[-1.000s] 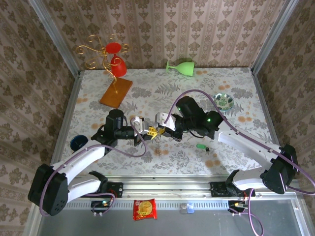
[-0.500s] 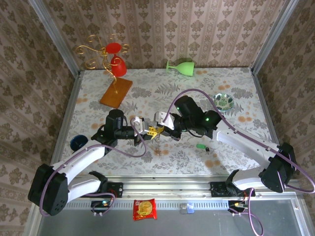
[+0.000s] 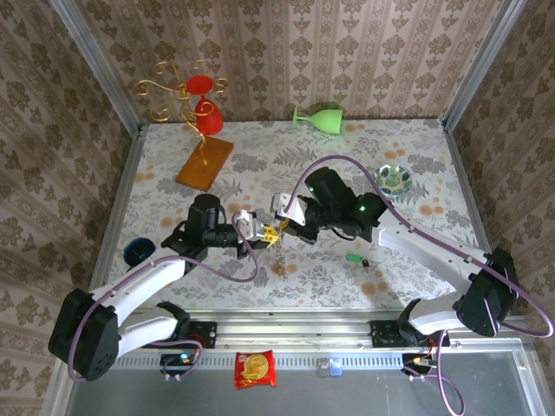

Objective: Put the keys on the keyring

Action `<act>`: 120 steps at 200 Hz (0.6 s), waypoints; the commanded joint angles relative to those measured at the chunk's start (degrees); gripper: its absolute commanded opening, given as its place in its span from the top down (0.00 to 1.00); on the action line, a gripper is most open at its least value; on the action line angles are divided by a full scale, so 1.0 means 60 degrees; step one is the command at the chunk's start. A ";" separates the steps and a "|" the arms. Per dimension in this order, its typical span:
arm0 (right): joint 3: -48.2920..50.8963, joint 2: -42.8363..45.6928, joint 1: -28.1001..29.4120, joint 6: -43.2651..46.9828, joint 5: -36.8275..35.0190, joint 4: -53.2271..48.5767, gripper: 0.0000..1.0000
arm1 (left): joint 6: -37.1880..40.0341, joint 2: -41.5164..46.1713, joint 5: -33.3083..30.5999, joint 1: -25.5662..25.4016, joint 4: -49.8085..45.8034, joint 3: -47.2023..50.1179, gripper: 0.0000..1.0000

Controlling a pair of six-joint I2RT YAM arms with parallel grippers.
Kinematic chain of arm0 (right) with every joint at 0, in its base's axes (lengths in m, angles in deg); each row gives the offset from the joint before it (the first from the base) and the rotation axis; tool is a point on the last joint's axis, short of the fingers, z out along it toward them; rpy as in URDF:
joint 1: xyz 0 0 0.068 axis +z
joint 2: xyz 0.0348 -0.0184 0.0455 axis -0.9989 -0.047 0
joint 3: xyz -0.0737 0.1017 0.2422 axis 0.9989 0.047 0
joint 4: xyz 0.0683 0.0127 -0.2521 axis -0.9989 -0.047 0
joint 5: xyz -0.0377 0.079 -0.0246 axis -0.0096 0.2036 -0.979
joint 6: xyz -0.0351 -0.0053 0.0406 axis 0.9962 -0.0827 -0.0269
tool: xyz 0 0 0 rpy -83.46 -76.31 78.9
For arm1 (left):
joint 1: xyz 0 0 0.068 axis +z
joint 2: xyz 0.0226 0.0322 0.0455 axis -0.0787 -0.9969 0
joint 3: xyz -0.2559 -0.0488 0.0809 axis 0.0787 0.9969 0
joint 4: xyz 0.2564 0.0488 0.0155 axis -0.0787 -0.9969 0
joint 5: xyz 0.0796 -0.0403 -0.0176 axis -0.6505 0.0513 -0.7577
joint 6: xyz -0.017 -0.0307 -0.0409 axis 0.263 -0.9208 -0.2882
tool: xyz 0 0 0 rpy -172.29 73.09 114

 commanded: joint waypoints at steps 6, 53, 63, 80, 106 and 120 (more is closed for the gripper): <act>0.0319 0.0539 -0.0162 -0.0081 0.0493 0.0648 1.00 | 0.0146 0.0276 -0.0003 -0.0050 0.0117 -0.0184 1.00; 0.0831 0.0987 -0.0085 0.0831 0.0295 0.1235 1.00 | -0.1601 0.0012 0.1409 0.0427 0.0993 -0.0178 1.00; 0.0789 0.0992 -0.0051 0.0943 0.0291 0.1249 1.00 | -0.1905 -0.0067 0.1721 0.0508 0.1109 -0.0212 1.00; 0.0725 0.0992 -0.0019 0.1016 0.0242 0.1279 1.00 | -0.2309 -0.0219 0.2140 0.0606 0.1186 -0.0280 1.00; 0.0595 0.0917 0.0053 0.1108 0.0300 0.1110 1.00 | -0.2643 -0.0398 0.2444 0.0642 0.1247 -0.0386 1.00; 0.0552 0.0884 0.0092 0.1134 0.0415 0.1022 1.00 | -0.2762 -0.0486 0.2556 0.0672 0.1266 -0.0445 1.00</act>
